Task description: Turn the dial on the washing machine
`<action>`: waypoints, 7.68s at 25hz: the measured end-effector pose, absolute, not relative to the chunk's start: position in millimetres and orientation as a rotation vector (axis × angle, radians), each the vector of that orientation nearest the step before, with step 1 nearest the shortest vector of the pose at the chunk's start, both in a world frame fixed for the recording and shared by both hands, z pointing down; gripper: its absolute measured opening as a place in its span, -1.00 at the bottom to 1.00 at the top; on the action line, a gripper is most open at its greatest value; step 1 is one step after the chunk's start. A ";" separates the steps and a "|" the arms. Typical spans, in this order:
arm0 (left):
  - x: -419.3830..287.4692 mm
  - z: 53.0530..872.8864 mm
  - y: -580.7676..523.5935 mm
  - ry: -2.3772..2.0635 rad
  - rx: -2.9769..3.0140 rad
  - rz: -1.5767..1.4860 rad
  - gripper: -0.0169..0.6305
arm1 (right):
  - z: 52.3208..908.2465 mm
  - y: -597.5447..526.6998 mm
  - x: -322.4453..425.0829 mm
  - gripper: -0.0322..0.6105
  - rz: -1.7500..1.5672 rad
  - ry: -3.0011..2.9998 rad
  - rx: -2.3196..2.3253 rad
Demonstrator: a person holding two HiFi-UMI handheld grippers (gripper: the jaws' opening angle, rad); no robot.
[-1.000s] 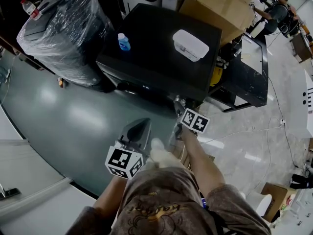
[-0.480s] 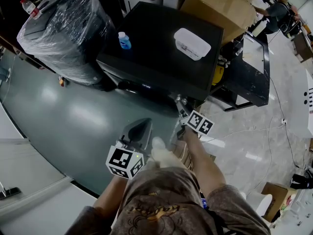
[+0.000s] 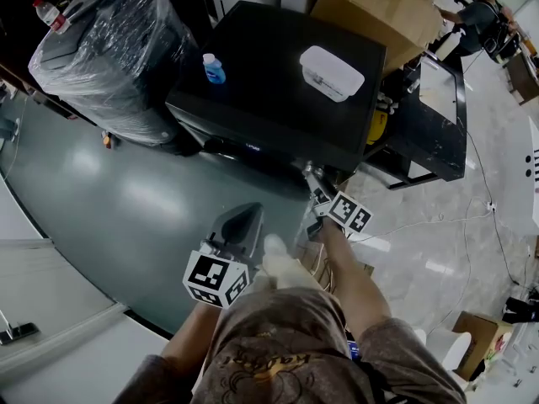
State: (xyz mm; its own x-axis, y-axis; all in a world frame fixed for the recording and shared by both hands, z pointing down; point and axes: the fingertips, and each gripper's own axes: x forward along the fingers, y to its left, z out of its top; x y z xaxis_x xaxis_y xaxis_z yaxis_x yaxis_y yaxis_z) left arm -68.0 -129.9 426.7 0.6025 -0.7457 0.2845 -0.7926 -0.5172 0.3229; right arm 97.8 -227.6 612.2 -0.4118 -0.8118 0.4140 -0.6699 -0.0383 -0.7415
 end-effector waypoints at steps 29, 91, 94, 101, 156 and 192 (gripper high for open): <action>-61.7 440.0 -140.9 -1.216 2.405 0.224 -0.96 | 621.0 -224.0 101.6 -0.19 -1.390 1.765 -1.190; -106.4 411.3 -158.1 -1.096 2.515 0.163 -0.96 | 621.6 -233.7 87.4 -0.01 -0.986 2.218 -2.728; -104.3 411.4 -157.0 -1.087 2.516 0.167 -0.96 | 621.6 -233.0 87.7 -0.05 -1.041 2.182 -2.681; -95.2 411.9 -154.1 -1.058 2.529 0.176 -0.95 | 617.5 -232.9 90.7 -0.05 -1.242 2.060 -2.393; -76.3 422.6 -140.4 -1.066 2.508 0.237 -0.95 | 615.3 -230.1 94.6 -0.04 -1.194 2.191 -2.193; -68.7 415.2 -146.2 -1.007 2.527 0.231 -0.96 | 578.2 -216.9 96.3 -0.07 -1.317 2.081 -1.760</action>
